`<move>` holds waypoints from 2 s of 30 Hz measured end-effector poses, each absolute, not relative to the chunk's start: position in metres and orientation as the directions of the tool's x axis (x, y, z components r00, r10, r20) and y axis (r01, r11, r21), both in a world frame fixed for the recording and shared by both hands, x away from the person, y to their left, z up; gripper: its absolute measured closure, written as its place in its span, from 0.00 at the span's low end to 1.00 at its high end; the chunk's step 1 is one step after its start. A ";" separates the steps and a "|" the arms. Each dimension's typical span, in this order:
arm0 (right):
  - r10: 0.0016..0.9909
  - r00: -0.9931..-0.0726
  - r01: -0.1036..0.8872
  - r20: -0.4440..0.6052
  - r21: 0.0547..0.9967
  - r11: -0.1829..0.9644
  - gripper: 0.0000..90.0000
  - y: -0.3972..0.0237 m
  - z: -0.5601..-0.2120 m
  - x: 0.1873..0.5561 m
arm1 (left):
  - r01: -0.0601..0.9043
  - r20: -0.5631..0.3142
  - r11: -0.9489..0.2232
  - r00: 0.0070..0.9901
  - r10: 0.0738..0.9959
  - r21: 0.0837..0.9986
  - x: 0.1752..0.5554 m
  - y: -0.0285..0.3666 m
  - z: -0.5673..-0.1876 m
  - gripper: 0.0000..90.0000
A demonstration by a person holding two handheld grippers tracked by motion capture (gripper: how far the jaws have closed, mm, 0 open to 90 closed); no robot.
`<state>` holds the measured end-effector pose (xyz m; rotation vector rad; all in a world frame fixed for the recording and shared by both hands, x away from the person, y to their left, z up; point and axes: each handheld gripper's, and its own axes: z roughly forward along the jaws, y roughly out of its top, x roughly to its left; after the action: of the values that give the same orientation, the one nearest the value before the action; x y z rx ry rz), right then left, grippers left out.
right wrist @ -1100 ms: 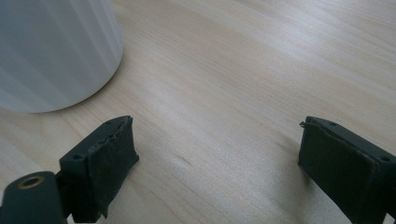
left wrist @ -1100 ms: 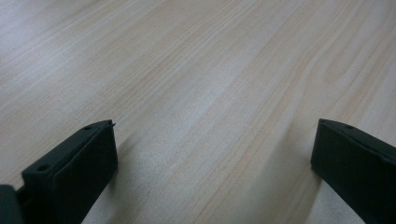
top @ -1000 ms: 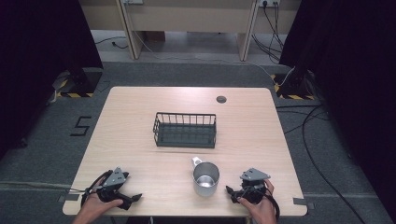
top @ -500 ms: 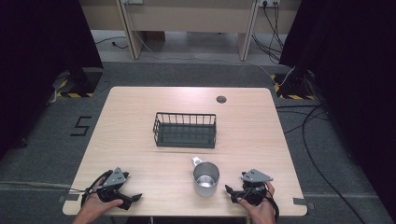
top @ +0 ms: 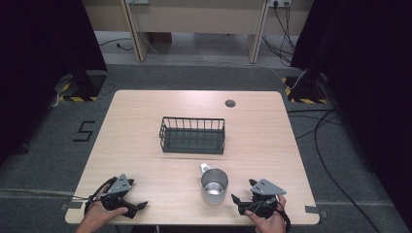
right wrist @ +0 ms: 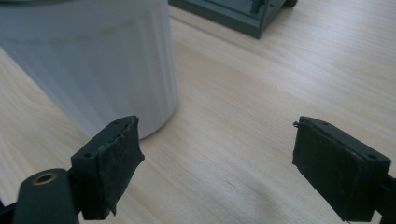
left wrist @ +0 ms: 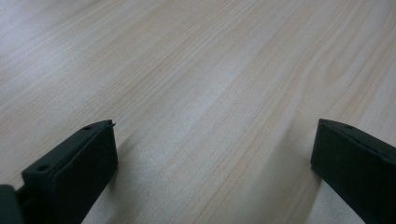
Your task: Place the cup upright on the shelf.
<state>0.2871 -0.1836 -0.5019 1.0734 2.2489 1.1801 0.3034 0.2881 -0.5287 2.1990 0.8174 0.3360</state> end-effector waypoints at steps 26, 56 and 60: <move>0.675 -0.734 0.315 0.065 0.914 0.254 0.17 -0.167 -0.478 0.271 | 0.450 -0.015 -0.512 0.761 0.648 0.731 0.303 0.288 -0.529 0.00; 0.633 -0.772 0.241 0.056 0.948 0.210 0.10 -0.132 -0.478 0.286 | 0.450 -0.014 -0.513 0.762 0.648 0.731 0.303 0.288 -0.529 0.00; 0.635 -0.770 0.236 0.059 0.951 0.199 0.07 -0.127 -0.481 0.289 | 0.450 -0.015 -0.513 0.762 0.648 0.731 0.303 0.288 -0.529 0.00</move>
<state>0.2894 -0.1272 -0.4810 0.8179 2.1333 1.5944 0.3035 0.2882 -0.5287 2.1994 0.8167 0.3358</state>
